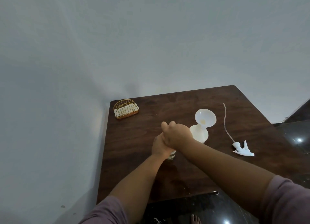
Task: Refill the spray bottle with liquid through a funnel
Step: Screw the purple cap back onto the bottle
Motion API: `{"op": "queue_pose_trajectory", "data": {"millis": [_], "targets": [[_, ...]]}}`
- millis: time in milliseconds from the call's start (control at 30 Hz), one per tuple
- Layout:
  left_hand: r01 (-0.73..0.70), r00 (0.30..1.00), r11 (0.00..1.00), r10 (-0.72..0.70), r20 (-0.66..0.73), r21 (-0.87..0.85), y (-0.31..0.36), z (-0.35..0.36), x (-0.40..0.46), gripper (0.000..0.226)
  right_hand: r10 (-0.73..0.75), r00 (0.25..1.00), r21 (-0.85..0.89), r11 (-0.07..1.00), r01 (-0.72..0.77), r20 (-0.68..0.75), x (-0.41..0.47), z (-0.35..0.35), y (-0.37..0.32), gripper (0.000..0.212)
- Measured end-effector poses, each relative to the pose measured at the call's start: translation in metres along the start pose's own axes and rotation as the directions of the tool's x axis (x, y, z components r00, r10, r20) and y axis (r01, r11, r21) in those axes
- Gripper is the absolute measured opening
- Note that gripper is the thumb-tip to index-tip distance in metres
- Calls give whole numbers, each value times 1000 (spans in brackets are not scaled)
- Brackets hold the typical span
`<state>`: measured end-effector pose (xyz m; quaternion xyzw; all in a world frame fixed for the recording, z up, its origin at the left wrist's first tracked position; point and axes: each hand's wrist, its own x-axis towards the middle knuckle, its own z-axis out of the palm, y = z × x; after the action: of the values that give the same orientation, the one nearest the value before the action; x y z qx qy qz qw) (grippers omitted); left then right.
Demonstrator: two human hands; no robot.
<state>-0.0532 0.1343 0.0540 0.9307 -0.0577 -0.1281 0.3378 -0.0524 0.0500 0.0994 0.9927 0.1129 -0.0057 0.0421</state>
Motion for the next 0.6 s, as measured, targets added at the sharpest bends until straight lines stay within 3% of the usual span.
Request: {"op": "queue_pose_trajectory", "data": {"millis": [267,400,600], "targets": [[-76,988,997,77,131,-18,-6,-14,6,28,-148,988,21,989,148,31,2,-8,11,33],[-72,994,997,73,83,-16,-2,-11,1,25,-32,999,-15,999,32,5,3,-1,1,26],[-74,997,997,73,33,27,-4,-7,-1,13,117,993,84,990,-115,-26,0,-1,-9,17]]}}
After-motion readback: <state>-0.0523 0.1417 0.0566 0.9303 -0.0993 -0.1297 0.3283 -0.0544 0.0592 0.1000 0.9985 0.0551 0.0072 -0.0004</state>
